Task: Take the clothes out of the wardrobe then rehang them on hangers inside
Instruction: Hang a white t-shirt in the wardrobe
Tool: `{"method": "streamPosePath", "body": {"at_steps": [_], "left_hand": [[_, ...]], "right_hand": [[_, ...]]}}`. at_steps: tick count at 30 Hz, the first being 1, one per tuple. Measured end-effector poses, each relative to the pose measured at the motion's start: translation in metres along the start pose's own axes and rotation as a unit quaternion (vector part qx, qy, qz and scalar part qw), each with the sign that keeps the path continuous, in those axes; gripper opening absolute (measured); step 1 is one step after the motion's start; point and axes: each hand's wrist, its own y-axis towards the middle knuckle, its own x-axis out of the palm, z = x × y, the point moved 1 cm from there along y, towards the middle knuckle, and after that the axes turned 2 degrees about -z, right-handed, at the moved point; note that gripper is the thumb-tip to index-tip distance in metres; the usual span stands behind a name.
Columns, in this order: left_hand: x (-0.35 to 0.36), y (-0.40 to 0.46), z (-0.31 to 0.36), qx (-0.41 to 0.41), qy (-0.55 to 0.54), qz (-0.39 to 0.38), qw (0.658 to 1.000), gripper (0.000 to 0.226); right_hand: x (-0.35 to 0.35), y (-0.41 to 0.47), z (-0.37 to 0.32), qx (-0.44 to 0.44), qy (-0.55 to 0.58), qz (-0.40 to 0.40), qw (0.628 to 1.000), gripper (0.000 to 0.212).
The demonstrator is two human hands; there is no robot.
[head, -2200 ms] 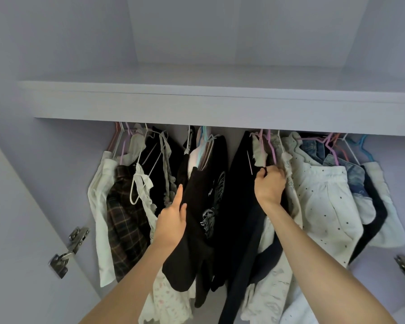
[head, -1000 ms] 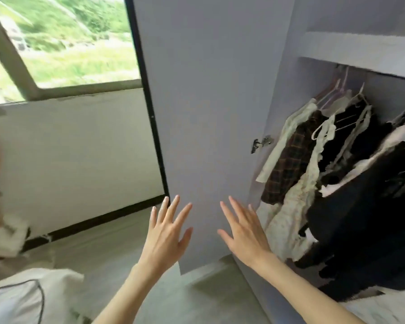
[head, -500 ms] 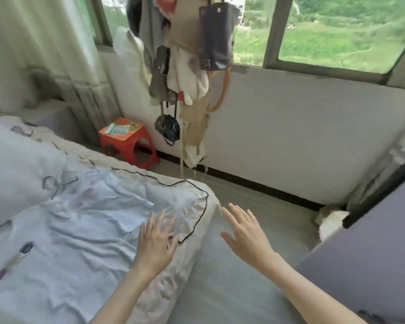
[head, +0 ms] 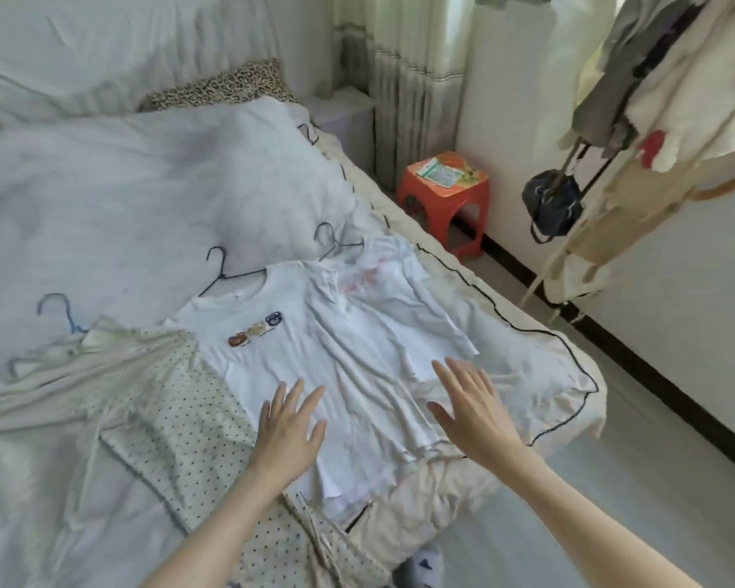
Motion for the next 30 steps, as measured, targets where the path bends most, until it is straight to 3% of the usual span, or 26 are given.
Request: {"method": "streamPosePath", "body": {"at_steps": [5, 10, 17, 22, 25, 30], "left_hand": [[0.003, 0.034, -0.024, -0.06, -0.019, -0.007, 0.998, 0.052], [0.026, 0.102, -0.031, -0.11, -0.036, -0.032, 0.993, 0.051], [0.064, 0.199, -0.048, -0.114, -0.003, -0.12, 0.986, 0.051], [0.076, 0.287, -0.086, -0.126, 0.0, -0.114, 0.985, 0.056], [0.083, 0.344, -0.108, -0.128, -0.014, -0.112, 0.985, 0.071], [0.119, 0.392, -0.135, -0.117, -0.005, -0.166, 0.979, 0.094]], "right_hand": [[0.024, 0.074, 0.004, -0.044, 0.011, -0.044, 0.998, 0.06], [0.042, 0.157, 0.036, -0.03, 0.022, -0.088, 0.995, 0.058], [0.062, 0.296, 0.079, -0.046, -0.05, -0.124, 0.99, 0.059], [0.101, 0.396, 0.076, -0.073, -0.104, -0.153, 0.98, 0.057], [0.13, 0.447, 0.086, -0.089, -0.178, -0.18, 0.963, 0.055], [0.153, 0.528, 0.099, -0.08, -0.167, -0.092, 0.978, 0.059]]}}
